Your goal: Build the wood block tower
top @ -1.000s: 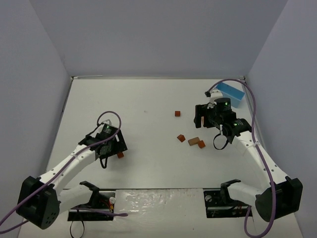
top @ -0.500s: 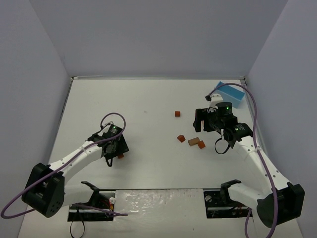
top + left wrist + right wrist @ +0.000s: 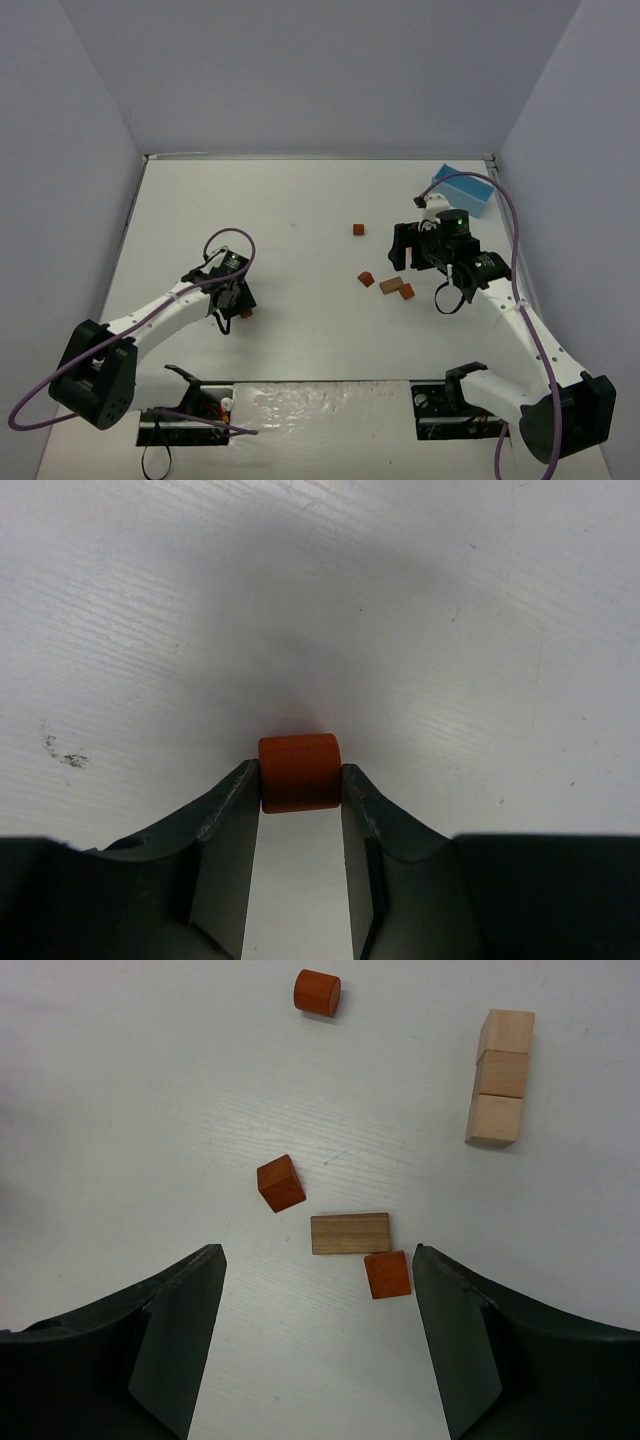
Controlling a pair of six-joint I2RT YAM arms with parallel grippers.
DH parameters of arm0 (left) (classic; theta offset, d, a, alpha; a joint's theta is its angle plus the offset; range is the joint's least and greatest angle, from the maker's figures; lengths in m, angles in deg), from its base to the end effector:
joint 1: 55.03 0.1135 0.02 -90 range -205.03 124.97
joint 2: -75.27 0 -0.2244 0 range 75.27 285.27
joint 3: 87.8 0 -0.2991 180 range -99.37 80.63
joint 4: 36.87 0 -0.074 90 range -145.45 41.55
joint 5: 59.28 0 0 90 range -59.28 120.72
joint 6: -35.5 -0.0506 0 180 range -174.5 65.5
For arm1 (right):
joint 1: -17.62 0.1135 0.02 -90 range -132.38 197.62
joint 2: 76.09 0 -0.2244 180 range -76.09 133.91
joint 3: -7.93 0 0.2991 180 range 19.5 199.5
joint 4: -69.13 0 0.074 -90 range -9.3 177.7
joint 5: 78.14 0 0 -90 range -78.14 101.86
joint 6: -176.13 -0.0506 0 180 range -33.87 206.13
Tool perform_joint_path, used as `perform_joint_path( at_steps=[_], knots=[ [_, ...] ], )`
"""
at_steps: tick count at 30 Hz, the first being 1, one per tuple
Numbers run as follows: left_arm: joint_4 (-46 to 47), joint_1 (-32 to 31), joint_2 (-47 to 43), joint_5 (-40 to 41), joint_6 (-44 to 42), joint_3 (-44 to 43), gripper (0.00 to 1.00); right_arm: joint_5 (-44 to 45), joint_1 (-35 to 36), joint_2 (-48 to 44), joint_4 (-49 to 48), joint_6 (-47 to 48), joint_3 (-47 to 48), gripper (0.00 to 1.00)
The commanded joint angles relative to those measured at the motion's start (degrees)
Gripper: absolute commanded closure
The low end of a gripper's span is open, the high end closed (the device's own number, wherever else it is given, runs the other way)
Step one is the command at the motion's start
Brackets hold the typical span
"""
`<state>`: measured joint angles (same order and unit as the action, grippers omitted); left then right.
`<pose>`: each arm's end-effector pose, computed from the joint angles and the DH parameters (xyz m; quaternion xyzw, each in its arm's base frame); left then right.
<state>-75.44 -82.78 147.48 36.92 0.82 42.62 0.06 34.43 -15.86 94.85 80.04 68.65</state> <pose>0.2569 -0.1290 0.1032 -0.2435 0.9361 -0.1255 0.2206 0.3028 0.1023 0.2582 -0.1333 0.8312 0.1908 0.5049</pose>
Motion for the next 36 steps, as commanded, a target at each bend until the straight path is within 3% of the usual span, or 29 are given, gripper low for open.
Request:
perform_joint_path(
  at_steps=[1,6,13,18,26,36],
  knots=[
    [1.5,-0.2,-1.3,-0.1,0.1,-0.7,0.94,-4.1,-0.1,-1.0,-2.3,0.5,1.1,0.27],
    [7.1,-0.2,-5.5,-3.8,-1.9,-0.8,1.00,-12.8,0.5,-0.4,-3.2,2.4,2.8,0.30],
    [24.4,-0.2,-13.9,-16.5,-0.8,-0.5,1.00,-25.5,5.8,1.7,-9.9,2.2,6.8,0.32],
    [35.7,-0.2,-14.2,-25.0,4.1,-4.0,1.00,-24.5,12.8,4.1,-13.3,2.6,11.1,0.34],
    [40.3,-0.2,-13.9,-31.4,9.2,-11.2,1.00,-18.1,23.9,10.0,-13.5,8.3,18.9,0.36],
    [41.6,-0.3,-15.1,-34.3,13.7,-13.1,1.00,-12.2,26.6,11.9,-13.5,10.8,22.9,0.38]
  ],
)
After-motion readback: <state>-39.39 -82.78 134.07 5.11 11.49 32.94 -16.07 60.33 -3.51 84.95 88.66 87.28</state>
